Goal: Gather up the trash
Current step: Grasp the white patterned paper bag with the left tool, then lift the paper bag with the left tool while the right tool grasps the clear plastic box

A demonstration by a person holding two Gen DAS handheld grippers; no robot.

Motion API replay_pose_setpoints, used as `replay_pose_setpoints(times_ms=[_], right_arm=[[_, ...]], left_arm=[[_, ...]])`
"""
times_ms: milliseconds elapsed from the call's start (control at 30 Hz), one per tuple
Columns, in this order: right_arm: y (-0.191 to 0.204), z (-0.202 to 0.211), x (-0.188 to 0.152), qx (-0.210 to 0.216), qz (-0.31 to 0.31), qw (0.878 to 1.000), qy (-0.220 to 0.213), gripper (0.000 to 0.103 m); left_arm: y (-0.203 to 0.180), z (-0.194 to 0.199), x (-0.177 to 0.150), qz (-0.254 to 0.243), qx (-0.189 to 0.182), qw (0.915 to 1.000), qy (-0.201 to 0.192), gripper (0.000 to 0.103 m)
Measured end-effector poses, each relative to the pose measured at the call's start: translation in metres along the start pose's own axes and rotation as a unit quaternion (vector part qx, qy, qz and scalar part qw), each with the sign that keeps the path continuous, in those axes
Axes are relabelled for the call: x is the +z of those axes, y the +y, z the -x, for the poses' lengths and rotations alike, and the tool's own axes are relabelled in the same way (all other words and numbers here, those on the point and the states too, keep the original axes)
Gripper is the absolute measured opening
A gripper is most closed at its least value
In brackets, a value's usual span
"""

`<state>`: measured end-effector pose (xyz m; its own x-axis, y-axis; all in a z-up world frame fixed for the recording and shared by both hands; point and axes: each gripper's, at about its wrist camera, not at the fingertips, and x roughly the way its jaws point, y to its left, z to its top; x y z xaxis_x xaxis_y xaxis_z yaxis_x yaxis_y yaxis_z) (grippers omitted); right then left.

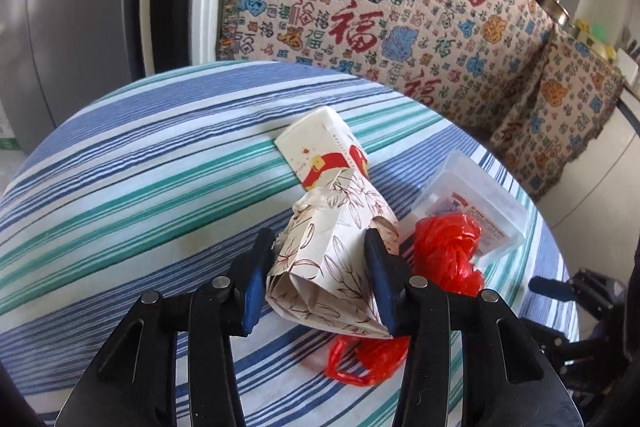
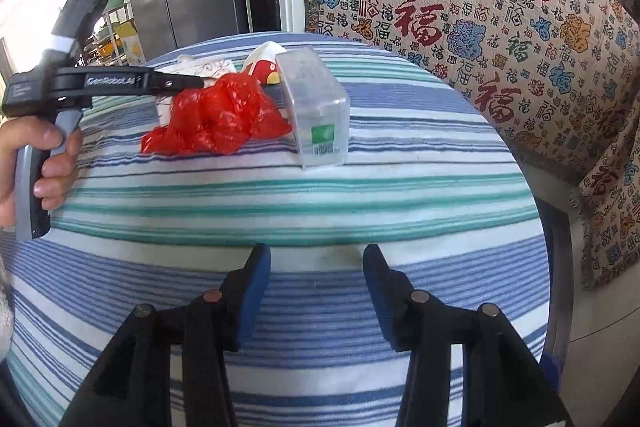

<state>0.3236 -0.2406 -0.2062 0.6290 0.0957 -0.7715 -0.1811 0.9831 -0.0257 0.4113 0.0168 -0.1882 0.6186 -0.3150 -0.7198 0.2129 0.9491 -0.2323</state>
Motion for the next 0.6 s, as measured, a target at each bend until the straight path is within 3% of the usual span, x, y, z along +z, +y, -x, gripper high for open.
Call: replay_pose_setpoints(times_ms=[167, 400, 467, 600], right_arm=[[0.005, -0.012, 0.029, -0.004, 0.009, 1.0, -0.016, 0.059], [-0.008, -0.026, 0.056, -0.002, -0.035, 0.999, -0.035, 0.059], [-0.016, -0.029, 0.054, 0.032, -0.067, 0.997, -0.026, 0.038], [-0.041, -0.02, 0.037, 0.113, -0.163, 0.98, -0.005, 0.038]], left_arm=[[0.024, 0.035, -0.011, 0.045, 0.039, 0.9983, 0.0, 0.046], [0.029, 0.069, -0.054, 0.052, 0.046, 0.9975, 0.013, 0.046], [0.025, 0.077, -0.064, 0.049, 0.046, 0.9977, 0.009, 0.047], [0.011, 0.079, -0.074, 0.018, 0.047, 0.9986, 0.013, 0.048]])
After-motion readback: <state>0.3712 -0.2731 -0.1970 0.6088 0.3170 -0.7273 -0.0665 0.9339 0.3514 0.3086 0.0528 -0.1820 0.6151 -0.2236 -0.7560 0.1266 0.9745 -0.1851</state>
